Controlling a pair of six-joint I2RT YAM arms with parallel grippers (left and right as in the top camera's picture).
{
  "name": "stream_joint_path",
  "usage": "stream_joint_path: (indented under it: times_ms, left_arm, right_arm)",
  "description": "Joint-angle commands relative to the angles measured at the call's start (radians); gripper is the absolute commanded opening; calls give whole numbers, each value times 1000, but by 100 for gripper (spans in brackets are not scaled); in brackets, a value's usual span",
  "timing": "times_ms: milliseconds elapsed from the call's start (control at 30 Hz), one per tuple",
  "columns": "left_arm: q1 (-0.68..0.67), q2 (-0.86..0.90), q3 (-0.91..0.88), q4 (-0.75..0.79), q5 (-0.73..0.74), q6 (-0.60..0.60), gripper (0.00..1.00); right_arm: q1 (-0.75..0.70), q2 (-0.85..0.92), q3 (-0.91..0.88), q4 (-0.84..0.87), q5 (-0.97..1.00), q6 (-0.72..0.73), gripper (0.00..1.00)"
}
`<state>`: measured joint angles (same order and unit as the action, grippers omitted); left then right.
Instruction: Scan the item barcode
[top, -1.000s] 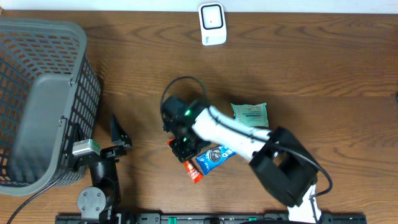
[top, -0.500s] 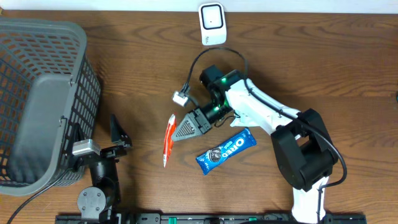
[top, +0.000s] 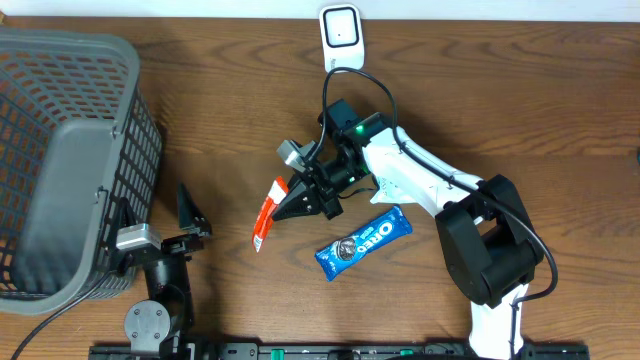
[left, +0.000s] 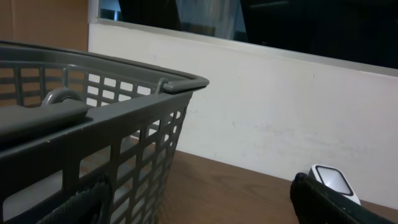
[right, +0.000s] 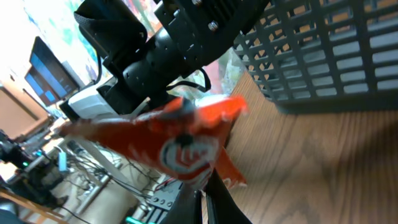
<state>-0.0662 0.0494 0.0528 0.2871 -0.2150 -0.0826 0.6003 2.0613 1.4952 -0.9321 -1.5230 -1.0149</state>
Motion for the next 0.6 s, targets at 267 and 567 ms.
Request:
stream_joint_path:
  times_ms: [267,567]
  left_arm:
    - [3,-7,0,1,5,-9,92]
    - [3,-7,0,1,5,-9,92]
  right_arm:
    - [1,-24,18,37,-39,109,1]
    - [15,-24,17,149,505,664,88]
